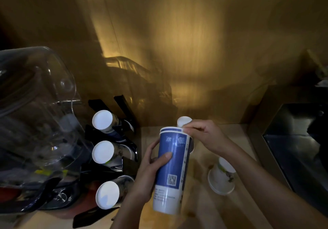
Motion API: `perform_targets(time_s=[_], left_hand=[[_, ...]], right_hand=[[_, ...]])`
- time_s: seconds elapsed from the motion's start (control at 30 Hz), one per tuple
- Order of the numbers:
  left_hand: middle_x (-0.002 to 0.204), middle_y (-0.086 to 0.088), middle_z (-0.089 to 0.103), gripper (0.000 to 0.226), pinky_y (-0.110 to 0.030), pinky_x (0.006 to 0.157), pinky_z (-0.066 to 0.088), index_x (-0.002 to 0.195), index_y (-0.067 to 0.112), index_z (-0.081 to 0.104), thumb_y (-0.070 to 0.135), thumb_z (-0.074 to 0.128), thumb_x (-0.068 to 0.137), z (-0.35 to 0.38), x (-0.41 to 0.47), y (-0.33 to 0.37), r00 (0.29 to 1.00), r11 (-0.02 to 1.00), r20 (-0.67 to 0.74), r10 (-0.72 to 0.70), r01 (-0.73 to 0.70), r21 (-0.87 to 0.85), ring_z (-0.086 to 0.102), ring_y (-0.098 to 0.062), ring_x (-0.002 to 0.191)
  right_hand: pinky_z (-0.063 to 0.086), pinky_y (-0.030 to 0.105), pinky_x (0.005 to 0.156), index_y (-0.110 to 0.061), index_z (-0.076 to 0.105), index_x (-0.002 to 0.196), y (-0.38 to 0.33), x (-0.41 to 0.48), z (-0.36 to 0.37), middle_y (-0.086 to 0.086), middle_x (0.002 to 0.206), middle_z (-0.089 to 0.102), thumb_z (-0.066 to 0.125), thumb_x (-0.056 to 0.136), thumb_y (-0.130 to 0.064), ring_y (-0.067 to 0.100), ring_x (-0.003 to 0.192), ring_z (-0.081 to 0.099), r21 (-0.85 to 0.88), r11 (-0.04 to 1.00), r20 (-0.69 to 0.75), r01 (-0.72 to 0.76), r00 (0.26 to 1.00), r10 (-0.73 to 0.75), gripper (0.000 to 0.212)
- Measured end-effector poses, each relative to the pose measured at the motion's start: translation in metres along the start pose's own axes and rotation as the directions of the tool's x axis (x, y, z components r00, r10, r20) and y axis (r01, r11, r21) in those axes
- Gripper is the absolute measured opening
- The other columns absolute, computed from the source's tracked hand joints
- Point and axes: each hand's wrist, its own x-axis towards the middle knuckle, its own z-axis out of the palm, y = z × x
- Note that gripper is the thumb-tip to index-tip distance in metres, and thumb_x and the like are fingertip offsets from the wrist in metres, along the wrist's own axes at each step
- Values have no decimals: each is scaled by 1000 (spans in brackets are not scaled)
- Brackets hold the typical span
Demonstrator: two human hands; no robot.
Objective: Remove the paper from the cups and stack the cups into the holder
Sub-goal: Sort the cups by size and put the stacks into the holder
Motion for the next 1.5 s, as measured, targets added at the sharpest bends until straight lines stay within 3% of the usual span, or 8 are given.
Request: perform_targets(time_s=[0.17, 0.27, 0.37, 0.47, 0.63, 1.03, 1.3, 1.5], left_hand=[[89, -9, 73, 98, -17, 55, 56, 123, 7, 48, 53, 85, 45, -2, 9, 25, 988, 988, -42, 147, -148, -43, 74, -7, 71], [106, -5, 74, 51, -28, 73, 60, 119, 25, 63, 58, 58, 80, -4, 10, 33, 998, 989, 52, 48, -40, -142, 72, -16, 92], [92, -1, 78, 57, -30, 65, 59, 107, 29, 67, 66, 56, 65, -13, 5, 48, 1000, 992, -10, -6, 5, -126, 74, -15, 84], [70, 2, 71, 31, -12, 48, 51, 118, 14, 57, 30, 49, 93, -23, -4, 59, 977, 991, -169, 132, -131, 17, 69, 0, 56], [94, 27, 71, 36, -5, 66, 49, 93, 45, 67, 50, 31, 95, -30, -2, 88, 946, 950, -190, 263, -219, 224, 63, 13, 91], [113, 9, 73, 57, -18, 84, 50, 108, 30, 70, 67, 36, 82, -68, -22, 152, 814, 847, -261, 518, -446, 290, 65, -4, 107], [134, 3, 60, 70, -37, 110, 37, 127, 28, 57, 73, 31, 79, -92, -7, 144, 828, 891, -333, 452, -400, 215, 54, -9, 124], [123, -1, 68, 66, -21, 86, 53, 125, 22, 59, 68, 37, 83, -92, 1, 136, 813, 873, -318, 487, -441, 209, 62, -10, 114]], right_hand=[[41, 13, 91, -56, 43, 115, -2, 2, 9, -32, 122, 35, 49, 87, 4, -12, 114, 36, -200, 975, 182, 92, 982, -56, 67], [36, 21, 102, -44, 28, 132, 1, 6, 19, -27, 133, 21, 63, 79, 0, -4, 127, 23, -308, 938, 223, 163, 970, -95, 77], [35, 16, 100, -41, 29, 132, 1, 13, 28, -23, 136, 23, 74, 72, -9, 3, 129, 26, -241, 960, 120, 146, 986, -120, 82], [38, 3, 84, -50, 35, 123, -5, 23, 36, -22, 131, 35, 82, 63, -17, 0, 119, 40, -159, 976, 28, 148, 989, -146, 83], [38, -3, 75, -65, 39, 105, -24, 40, 46, -32, 118, 44, 75, 47, -62, -21, 105, 43, -25, 996, -11, 86, 996, -87, 68], [38, 24, 87, -44, 41, 119, -71, 111, 104, -12, 124, 52, 67, 56, -66, 7, 112, 48, -132, 976, 112, 175, 981, -161, 72], [30, 53, 106, -32, 38, 129, -56, 138, 128, 0, 136, 49, 65, 64, -65, 22, 125, 43, -285, 948, 202, 142, 976, -85, 78], [31, 52, 106, -29, 37, 132, -46, 151, 131, 0, 136, 49, 66, 70, -56, 21, 125, 42, -288, 949, 200, 127, 977, -69, 74]])
